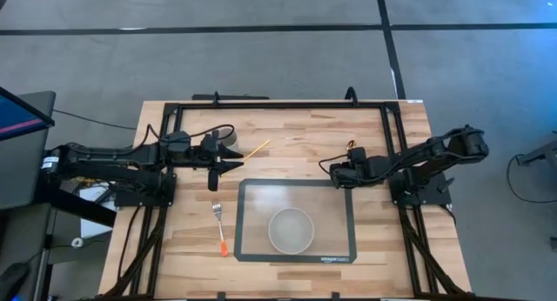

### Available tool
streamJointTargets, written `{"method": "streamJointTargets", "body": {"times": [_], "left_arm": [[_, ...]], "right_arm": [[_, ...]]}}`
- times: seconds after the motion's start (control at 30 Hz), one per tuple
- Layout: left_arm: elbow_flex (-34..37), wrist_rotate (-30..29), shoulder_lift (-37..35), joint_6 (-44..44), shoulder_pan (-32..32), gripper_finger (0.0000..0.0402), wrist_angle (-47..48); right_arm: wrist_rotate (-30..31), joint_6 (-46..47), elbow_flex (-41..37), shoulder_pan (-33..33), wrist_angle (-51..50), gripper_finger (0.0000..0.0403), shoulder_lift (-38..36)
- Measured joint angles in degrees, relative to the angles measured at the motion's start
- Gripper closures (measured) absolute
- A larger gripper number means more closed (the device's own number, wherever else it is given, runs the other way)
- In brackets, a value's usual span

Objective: Pick & Place Utensil
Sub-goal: Put the green spoon into the gray bowl

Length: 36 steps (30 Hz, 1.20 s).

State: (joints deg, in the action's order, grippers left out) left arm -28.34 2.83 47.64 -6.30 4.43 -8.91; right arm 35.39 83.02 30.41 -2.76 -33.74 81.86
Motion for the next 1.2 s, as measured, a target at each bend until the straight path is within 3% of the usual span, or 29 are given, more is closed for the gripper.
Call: {"method": "streamJointTargets", "body": {"times": [1.2], "left_arm": [[0.00,-0.02,0.00,-0.01,0.00,0.0284,0.11]], "right_arm": [[-3.91,1.07,0.02,1.41,2.84,0.0276,0.00]]}}
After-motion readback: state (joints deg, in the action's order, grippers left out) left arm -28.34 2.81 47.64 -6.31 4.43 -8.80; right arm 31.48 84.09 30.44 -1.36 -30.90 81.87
